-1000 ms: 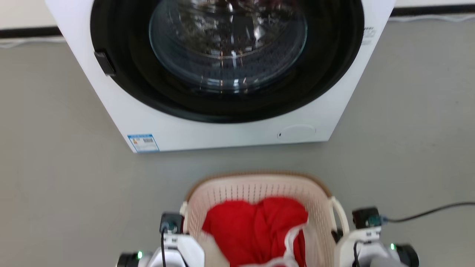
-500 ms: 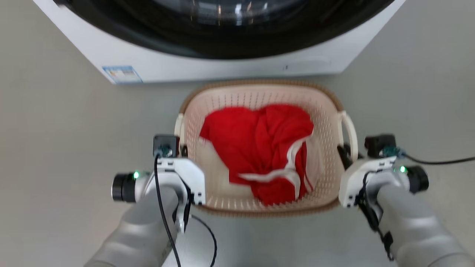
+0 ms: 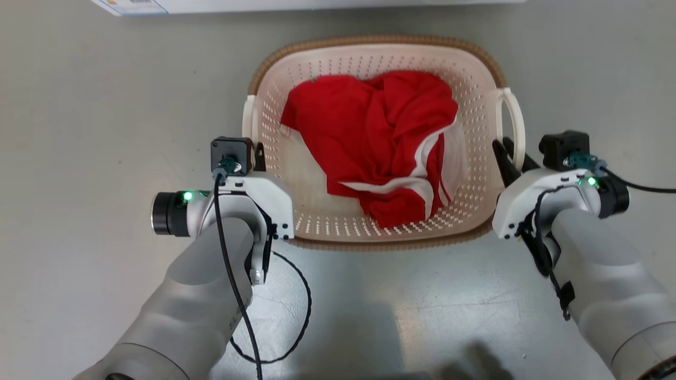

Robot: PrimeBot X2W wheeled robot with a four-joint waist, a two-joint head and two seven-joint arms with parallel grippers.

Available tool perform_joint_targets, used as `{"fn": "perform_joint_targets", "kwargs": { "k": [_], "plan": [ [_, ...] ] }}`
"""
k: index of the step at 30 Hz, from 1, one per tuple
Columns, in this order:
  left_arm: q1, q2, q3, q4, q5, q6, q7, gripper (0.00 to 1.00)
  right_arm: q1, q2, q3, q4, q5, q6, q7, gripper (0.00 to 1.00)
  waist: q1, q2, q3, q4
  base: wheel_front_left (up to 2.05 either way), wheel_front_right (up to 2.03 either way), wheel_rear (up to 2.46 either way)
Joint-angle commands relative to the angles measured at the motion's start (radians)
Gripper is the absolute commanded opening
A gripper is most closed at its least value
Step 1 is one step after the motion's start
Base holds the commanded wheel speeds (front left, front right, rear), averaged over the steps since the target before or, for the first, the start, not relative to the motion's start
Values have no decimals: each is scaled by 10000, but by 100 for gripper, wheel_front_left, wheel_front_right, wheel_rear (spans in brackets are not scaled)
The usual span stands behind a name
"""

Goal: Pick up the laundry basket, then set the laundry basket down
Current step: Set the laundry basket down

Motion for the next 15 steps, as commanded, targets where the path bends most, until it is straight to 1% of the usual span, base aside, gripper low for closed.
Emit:
{"fn": "perform_joint_targets", "kwargs": {
  "k": [1,7,15],
  "plan": [
    [-229,108,295,-246,220,68,-92,0,139,68,129,-277,-190,77,-183,0,0,0,184,-34,0,0,0],
    [-251,185,1175,-704,1066,29,-93,0,27,-60,-198,-772,-432,77,-185,0,0,0,631,-35,0,0,0],
    [-89,100,2174,-1282,2208,-44,-93,0,121,-210,-667,-1299,-813,77,-186,0,0,0,1054,94,0,0,0]
  ]
}}
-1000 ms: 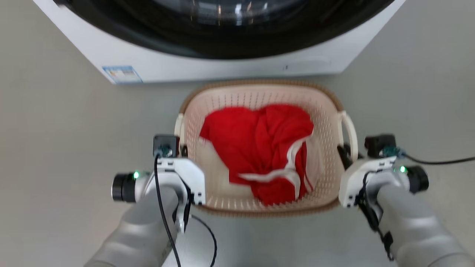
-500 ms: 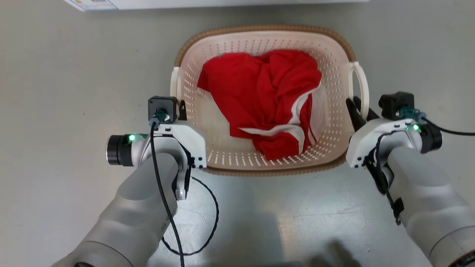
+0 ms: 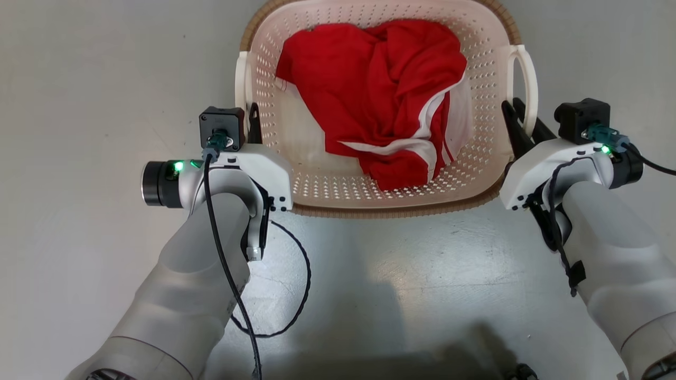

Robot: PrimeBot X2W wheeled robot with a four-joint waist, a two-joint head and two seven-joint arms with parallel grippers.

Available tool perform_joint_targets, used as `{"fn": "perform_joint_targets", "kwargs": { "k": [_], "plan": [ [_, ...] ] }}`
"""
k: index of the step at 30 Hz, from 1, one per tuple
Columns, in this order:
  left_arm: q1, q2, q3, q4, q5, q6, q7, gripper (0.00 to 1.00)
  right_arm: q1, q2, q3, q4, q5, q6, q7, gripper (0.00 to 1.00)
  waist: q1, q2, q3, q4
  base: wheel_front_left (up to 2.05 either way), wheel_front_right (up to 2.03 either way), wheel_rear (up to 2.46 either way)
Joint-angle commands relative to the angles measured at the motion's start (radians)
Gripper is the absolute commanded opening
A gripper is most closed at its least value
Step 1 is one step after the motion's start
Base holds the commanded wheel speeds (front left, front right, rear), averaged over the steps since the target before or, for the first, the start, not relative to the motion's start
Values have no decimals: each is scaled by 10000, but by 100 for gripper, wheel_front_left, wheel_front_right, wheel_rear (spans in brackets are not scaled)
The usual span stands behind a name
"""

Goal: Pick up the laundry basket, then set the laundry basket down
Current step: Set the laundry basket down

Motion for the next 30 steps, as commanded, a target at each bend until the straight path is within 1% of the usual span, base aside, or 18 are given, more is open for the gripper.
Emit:
{"fn": "perform_joint_targets", "kwargs": {
  "k": [1,11,18,24,30],
  "plan": [
    [-20,69,296,-284,241,-57,-66,0,383,76,135,-231,-177,75,-146,0,0,0,81,40,0,0,0],
    [-30,-69,1169,-483,1181,-329,-66,0,442,101,-299,-469,-398,75,-146,0,0,0,472,76,0,0,0],
    [-48,-109,1532,-466,1498,-458,-66,0,442,107,-419,-528,-479,75,-146,0,0,0,581,91,0,0,0],
    [11,-122,1660,-551,1527,-579,-66,0,434,100,-500,-562,-558,75,-147,0,0,0,598,109,0,0,0],
    [64,-124,1590,-668,1358,-543,-66,0,370,110,-570,-591,-630,75,-147,0,0,0,645,125,0,0,0]
  ]
}}
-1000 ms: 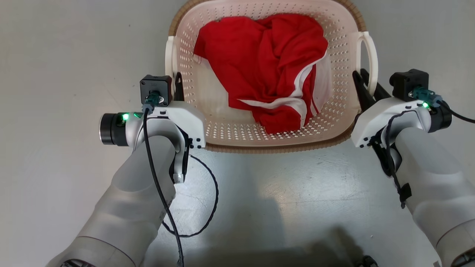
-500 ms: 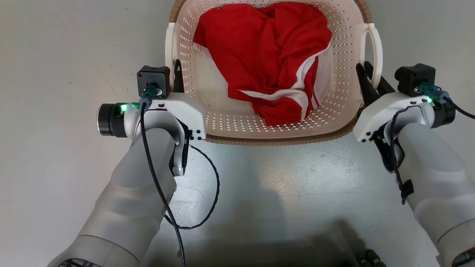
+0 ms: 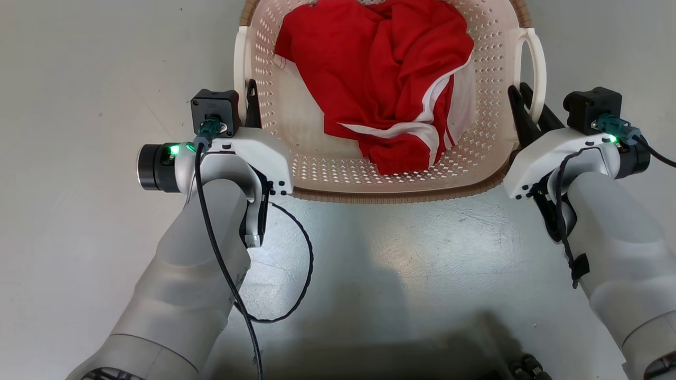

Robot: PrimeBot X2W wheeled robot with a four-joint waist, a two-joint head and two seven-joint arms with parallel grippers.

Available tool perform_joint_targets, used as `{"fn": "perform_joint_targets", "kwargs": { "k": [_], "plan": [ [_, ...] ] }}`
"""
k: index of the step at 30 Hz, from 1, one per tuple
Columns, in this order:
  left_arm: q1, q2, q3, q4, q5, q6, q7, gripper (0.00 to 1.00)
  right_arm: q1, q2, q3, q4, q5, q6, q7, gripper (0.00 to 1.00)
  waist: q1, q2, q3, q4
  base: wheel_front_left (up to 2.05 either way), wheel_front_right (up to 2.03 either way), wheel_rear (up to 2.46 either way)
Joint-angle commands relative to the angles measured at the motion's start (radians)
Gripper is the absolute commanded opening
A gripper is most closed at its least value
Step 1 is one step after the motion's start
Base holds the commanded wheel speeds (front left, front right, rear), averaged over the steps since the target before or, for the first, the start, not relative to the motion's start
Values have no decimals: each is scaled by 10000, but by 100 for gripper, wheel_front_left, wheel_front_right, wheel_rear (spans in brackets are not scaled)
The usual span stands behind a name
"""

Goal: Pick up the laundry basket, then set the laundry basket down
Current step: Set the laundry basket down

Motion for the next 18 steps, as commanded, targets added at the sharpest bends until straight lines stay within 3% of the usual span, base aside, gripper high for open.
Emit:
{"fn": "perform_joint_targets", "kwargs": {
  "k": [1,18],
  "plan": [
    [62,148,99,-250,-53,-6,-62,0,357,108,148,-182,-174,75,-141,0,0,0,14,4,0,0,0],
    [-44,147,-39,-309,-258,123,-63,0,240,172,-36,-232,-459,75,-141,0,0,0,164,-12,0,0,0]
  ]
}}
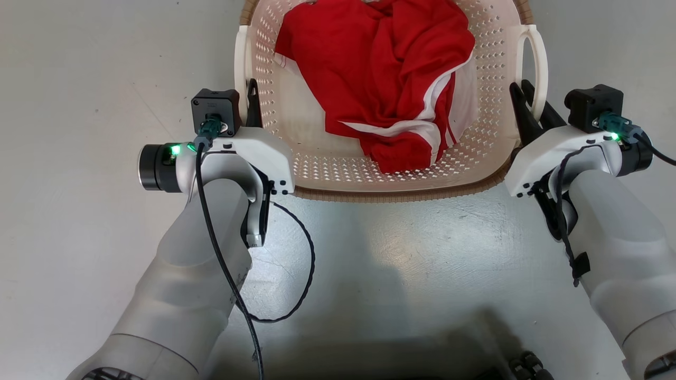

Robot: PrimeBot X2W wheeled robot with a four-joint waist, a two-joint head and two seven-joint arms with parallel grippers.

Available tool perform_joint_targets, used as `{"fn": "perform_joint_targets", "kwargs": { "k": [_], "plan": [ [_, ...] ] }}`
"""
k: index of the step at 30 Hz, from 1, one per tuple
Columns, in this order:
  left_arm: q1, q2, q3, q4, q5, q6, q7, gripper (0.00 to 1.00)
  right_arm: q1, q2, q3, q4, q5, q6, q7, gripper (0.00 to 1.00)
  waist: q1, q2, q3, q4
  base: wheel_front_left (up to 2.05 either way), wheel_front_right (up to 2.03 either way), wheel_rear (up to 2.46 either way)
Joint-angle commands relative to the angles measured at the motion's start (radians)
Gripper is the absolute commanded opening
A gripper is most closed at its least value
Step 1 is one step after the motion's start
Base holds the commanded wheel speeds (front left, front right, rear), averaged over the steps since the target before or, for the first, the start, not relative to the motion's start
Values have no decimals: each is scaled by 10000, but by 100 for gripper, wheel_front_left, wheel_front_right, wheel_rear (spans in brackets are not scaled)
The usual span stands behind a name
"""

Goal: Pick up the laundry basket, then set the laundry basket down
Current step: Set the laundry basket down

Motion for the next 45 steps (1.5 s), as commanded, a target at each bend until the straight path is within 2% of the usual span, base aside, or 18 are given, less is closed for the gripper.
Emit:
{"fn": "perform_joint_targets", "kwargs": {
  "k": [1,2,3,4,5,17,24,36,45],
  "plan": [
    [-38,134,85,-207,-61,52,-61,0,262,164,181,-171,-175,75,-141,0,0,0,1,-4,0,0,0],
    [-35,134,125,-193,-127,71,-61,0,240,136,159,-168,-238,75,-141,0,0,0,9,-9,0,0,0],
    [-41,134,165,-195,-171,131,-61,0,214,100,97,-177,-316,75,-141,38,0,0,17,-9,0,0,0],
    [-35,134,133,-150,-174,217,-61,93,204,72,44,-162,-412,75,-141,89,0,0,20,-2,0,0,0],
    [-35,134,104,-103,-208,271,-61,100,202,64,-2,-130,-493,75,-141,100,0,0,28,7,0,0,0],
    [-66,134,82,-25,-291,408,-61,100,385,161,-653,-574,-970,75,-141,100,0,0,10,10,0,0,0],
    [-2,133,231,-2,-281,263,-61,100,664,254,-1068,-953,-1162,75,-141,100,0,0,-343,-29,0,0,0],
    [1030,133,724,-1127,139,37,-61,100,1728,353,-1762,-2200,-1563,75,-141,100,0,0,-1952,34,0,0,0],
    [2137,133,1619,-2296,719,-319,-61,100,2769,350,-2237,-3283,-1714,75,-141,100,0,0,-3405,-33,0,0,0]
  ]
}}
